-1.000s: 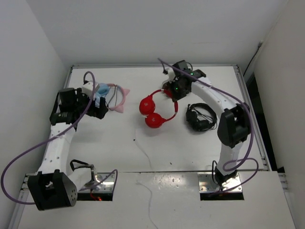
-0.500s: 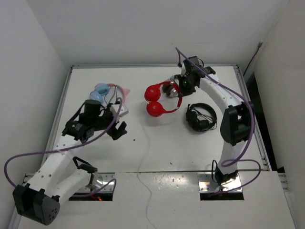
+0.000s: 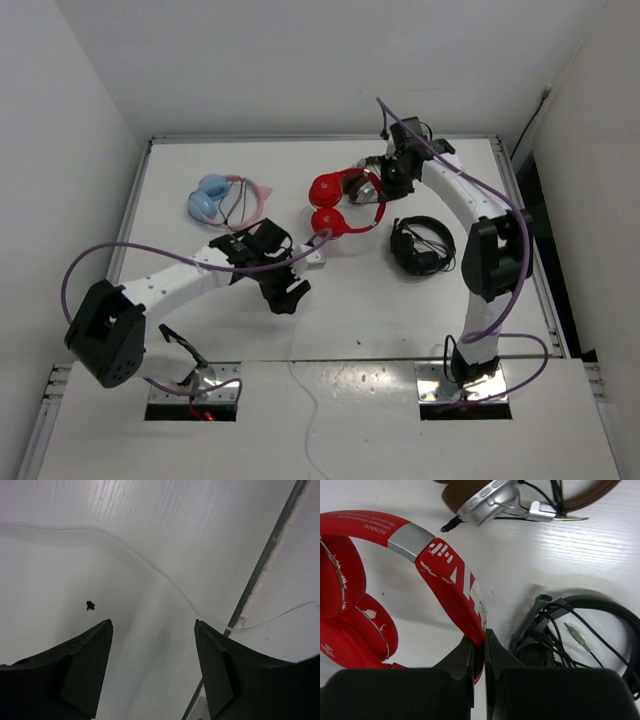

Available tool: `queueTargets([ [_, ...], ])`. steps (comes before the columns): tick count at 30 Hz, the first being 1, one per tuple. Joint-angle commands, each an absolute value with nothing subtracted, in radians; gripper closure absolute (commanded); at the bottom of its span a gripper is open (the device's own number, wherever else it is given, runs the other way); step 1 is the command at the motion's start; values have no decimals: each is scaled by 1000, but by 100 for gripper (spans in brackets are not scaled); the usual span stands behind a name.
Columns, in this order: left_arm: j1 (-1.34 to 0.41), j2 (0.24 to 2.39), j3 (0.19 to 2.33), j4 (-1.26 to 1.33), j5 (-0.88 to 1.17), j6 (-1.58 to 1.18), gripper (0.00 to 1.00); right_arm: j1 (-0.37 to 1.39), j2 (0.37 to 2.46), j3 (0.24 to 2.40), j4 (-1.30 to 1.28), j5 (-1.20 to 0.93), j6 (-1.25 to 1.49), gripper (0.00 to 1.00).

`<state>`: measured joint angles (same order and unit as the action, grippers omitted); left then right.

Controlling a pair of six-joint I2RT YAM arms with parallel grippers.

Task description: Wrap the headphones

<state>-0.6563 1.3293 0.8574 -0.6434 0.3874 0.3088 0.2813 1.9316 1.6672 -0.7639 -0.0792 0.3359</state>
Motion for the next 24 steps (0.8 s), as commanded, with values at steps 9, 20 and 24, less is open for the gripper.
queueTargets([
  [9,-675,1344,852,-489,589,-46,28,183,1899,1681,-715,-153,440,100],
  [20,-716,1380,793,-385,489,-137,29,144,1899,1681,-715,-225,471,100],
  [24,-716,1411,793,-350,398,-146,29,144,1890,1681,-715,-244,471,100],
])
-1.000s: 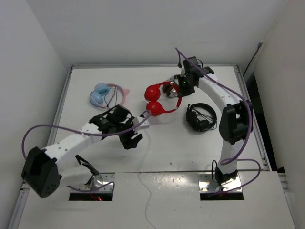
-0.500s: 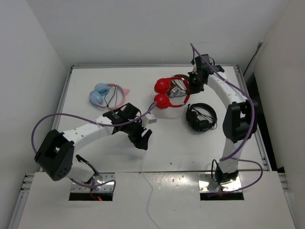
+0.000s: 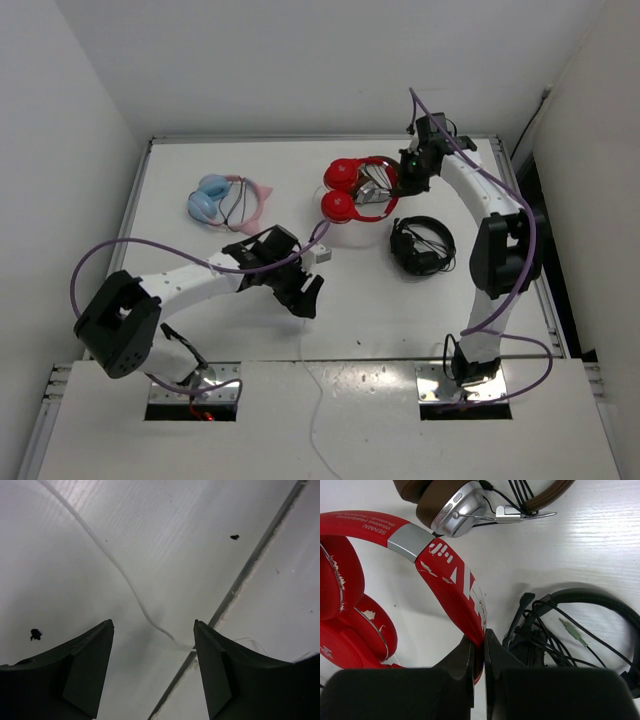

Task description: Wrap the headphones

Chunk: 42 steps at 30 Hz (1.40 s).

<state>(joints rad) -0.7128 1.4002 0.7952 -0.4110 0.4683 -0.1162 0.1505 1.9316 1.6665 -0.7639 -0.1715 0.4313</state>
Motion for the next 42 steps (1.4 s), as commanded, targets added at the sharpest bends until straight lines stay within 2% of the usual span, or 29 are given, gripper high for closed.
queueTargets([
  [1,-716,1411,793,-350,382,-146,29,144,1890,1681,-715,-244,471,100],
  [6,-716,1440,793,-324,368,-146,31,144,1881,1671,-715,-253,471,100],
  [9,-716,1463,793,-302,368,-155,36,144,1881,1671,-715,-253,471,100],
  [12,-716,1488,802,-302,390,-134,59,144,1881,1671,-715,-253,471,100],
  [13,-716,1500,802,-302,390,-133,69,144,1881,1671,-715,-253,471,100],
  [14,-716,1500,811,-302,390,-120,91,144,1881,1671,-715,-253,462,100],
  [15,-716,1500,821,-313,381,-100,100,144,1881,1671,-715,-253,462,100],
  [22,-723,1373,934,-379,172,101,100,124,1861,1596,-680,-253,289,100],
  [26,-680,1240,1023,-388,135,271,100,133,1852,1586,-713,-275,146,100],
  [30,-660,1158,1110,-388,135,411,100,158,1852,1576,-713,-284,120,100],
  [35,-649,1108,1143,-283,39,494,100,227,1852,1566,-724,-290,65,100],
  [42,-572,1144,1163,-131,-95,503,100,305,1861,1548,-836,-374,-28,100],
])
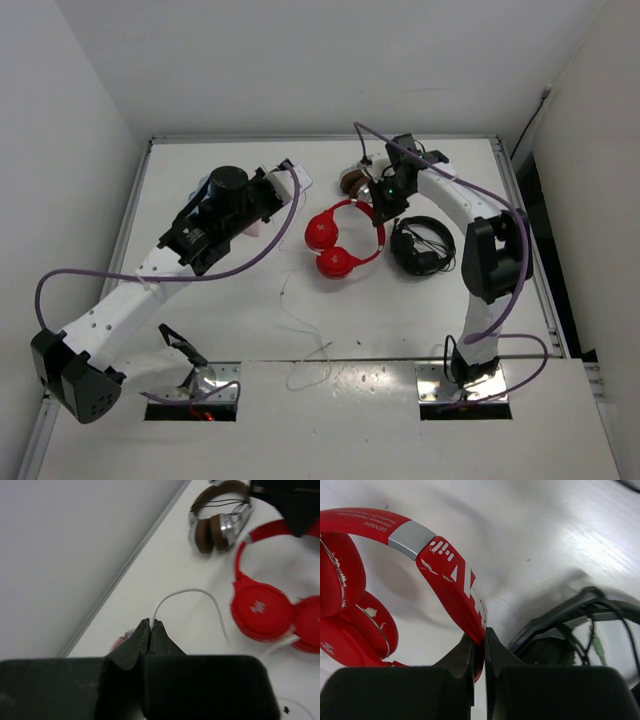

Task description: Wrap the headphones

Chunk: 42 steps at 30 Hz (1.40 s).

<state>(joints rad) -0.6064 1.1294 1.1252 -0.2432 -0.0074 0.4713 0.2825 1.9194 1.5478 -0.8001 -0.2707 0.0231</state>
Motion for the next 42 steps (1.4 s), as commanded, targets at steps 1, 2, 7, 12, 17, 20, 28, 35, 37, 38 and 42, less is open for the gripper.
queueTargets([
  [1,-545,1158,1163,-114,-95,503,100,305,1861,1548,-845,-386,-38,100],
  [2,-529,1158,1163,-94,-113,491,100,316,1861,1548,-857,-387,-52,100],
  [7,-431,1200,1173,23,-132,453,100,336,1874,1548,-919,-396,-71,100],
  [12,-339,1220,1209,60,-65,433,100,360,1894,1529,-928,-251,7,100],
  [17,-305,1195,1209,106,8,453,100,325,1919,1551,-891,-189,110,100],
  [20,-296,1184,1198,138,18,471,100,342,1954,1572,-902,-177,110,100],
  [28,-287,1193,1227,196,18,491,100,506,2014,1594,-954,-117,77,100],
  [35,-287,1268,1276,193,15,407,100,555,1991,1626,-943,-149,35,100],
  [37,-276,1288,1288,183,6,361,100,555,1965,1626,-914,-176,9,100],
  [38,-276,1301,1305,166,6,344,100,564,1953,1626,-904,-176,0,100],
  [42,-276,1361,1344,123,31,259,100,600,1902,1647,-888,-204,-58,100],
])
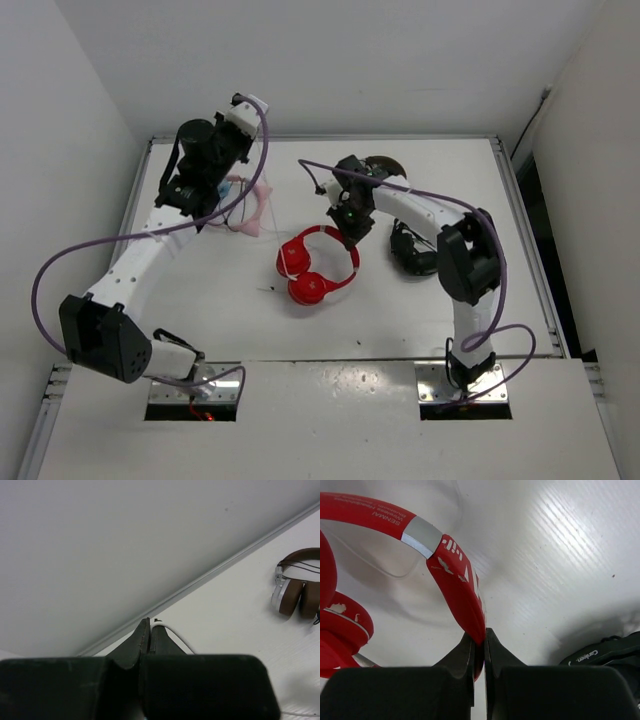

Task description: Wrap the headphones

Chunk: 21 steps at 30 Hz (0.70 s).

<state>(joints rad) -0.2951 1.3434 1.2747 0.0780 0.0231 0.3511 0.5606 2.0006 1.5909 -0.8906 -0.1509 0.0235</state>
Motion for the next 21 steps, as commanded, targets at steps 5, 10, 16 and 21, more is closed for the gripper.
queueTargets([
  [5,-267,1456,1410,31,64,141,100,623,1824,1647,-830,-271,-69,100],
  [10,-267,1529,1456,-49,115,87,100,666,1757,1647,-782,-302,-80,100],
  [16,-258,1643,1532,-164,205,-4,100,666,1715,1689,-749,-365,-37,100],
  [21,-249,1684,1552,-222,302,-96,100,626,1625,1623,-570,-390,64,100],
])
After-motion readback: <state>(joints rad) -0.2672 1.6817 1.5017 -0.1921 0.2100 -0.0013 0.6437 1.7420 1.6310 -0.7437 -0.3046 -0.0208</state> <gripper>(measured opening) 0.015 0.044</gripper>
